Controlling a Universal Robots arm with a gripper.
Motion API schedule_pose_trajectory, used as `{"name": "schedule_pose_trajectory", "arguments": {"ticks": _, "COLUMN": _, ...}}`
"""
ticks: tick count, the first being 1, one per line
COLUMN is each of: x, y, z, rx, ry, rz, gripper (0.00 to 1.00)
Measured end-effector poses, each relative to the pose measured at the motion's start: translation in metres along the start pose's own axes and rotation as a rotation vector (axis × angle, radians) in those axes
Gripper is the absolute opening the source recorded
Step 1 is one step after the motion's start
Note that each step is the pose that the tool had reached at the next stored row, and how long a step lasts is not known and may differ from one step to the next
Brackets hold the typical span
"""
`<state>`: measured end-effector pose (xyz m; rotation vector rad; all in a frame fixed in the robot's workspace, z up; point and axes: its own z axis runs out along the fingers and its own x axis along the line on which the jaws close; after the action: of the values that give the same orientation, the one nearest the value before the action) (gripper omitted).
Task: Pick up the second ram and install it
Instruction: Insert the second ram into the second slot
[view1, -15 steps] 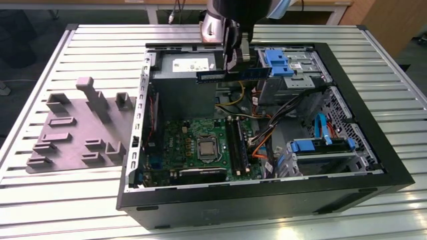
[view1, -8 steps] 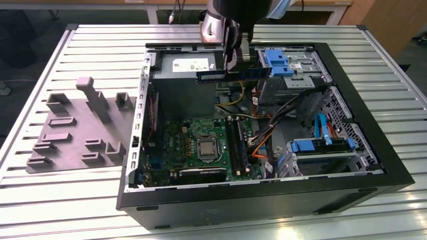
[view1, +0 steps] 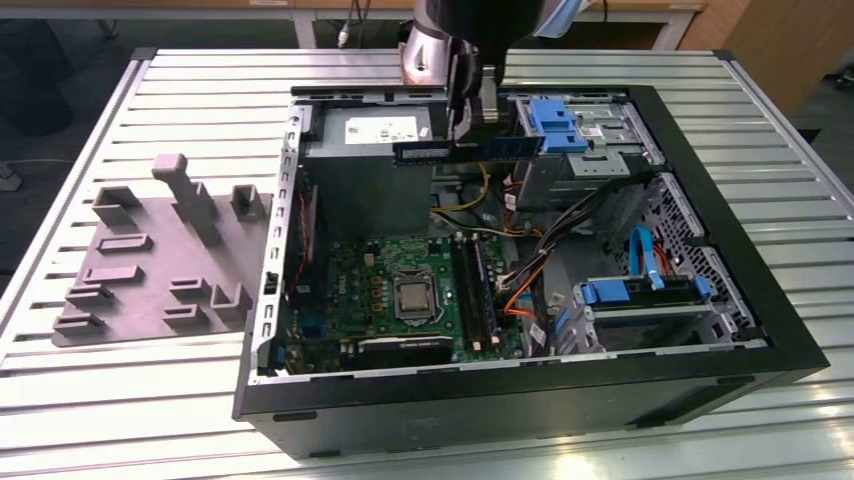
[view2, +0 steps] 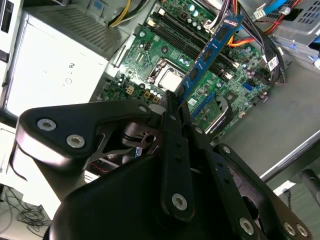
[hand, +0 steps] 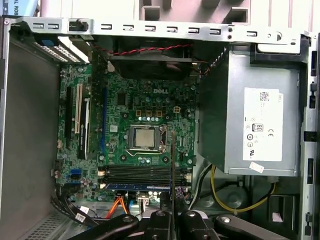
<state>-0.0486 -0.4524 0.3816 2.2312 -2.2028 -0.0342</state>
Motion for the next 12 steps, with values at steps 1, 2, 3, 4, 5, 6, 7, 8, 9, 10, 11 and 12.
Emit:
{"name": "schedule_pose_trajectory", "arguments": {"ticks": 1, "x": 0.0, "y": 0.0, "z": 0.0002, "rx": 0.0002, "ry": -0.0002, "rz": 0.011, "gripper": 0.14}}
{"name": "schedule_pose_trajectory", "arguments": {"ticks": 2, "x": 0.0, "y": 0.0, "z": 0.0004, "rx": 0.0003, "ry": -0.0006, "rz": 0.026, "gripper": 0.14}}
{"name": "schedule_pose_trajectory", "arguments": {"ticks": 3, "x": 0.0, "y": 0.0, "z": 0.0007, "rx": 0.0006, "ry": -0.001, "rz": 0.044, "gripper": 0.14}}
{"name": "schedule_pose_trajectory", "arguments": {"ticks": 4, "x": 0.0, "y": 0.0, "z": 0.0009, "rx": 0.0007, "ry": -0.0013, "rz": 0.062, "gripper": 0.14}}
{"name": "schedule_pose_trajectory", "arguments": {"ticks": 5, "x": 0.0, "y": 0.0, "z": 0.0012, "rx": 0.001, "ry": -0.0017, "rz": 0.08, "gripper": 0.14}}
{"name": "schedule_pose_trajectory", "arguments": {"ticks": 6, "x": 0.0, "y": 0.0, "z": 0.0016, "rx": 0.0013, "ry": -0.0021, "rz": 0.099, "gripper": 0.14}}
{"name": "schedule_pose_trajectory", "arguments": {"ticks": 7, "x": 0.0, "y": 0.0, "z": 0.0019, "rx": 0.0016, "ry": -0.0023, "rz": 0.117, "gripper": 0.14}}
{"name": "schedule_pose_trajectory", "arguments": {"ticks": 8, "x": 0.0, "y": 0.0, "z": 0.0023, "rx": 0.0019, "ry": -0.0025, "rz": 0.135, "gripper": 0.14}}
{"name": "schedule_pose_trajectory", "arguments": {"ticks": 9, "x": 0.0, "y": 0.0, "z": 0.0026, "rx": 0.0022, "ry": -0.0027, "rz": 0.153, "gripper": 0.14}}
{"name": "schedule_pose_trajectory", "arguments": {"ticks": 10, "x": 0.0001, "y": -0.0001, "z": 0.003, "rx": 0.0025, "ry": -0.0028, "rz": 0.17, "gripper": 0.14}}
{"name": "schedule_pose_trajectory", "arguments": {"ticks": 11, "x": 0.0, "y": -0.0001, "z": 0.0033, "rx": 0.0029, "ry": -0.0031, "rz": 0.188, "gripper": 0.14}}
{"name": "schedule_pose_trajectory", "arguments": {"ticks": 12, "x": 0.0001, "y": 0.0, "z": 0.0036, "rx": 0.0032, "ry": -0.0033, "rz": 0.206, "gripper": 0.14}}
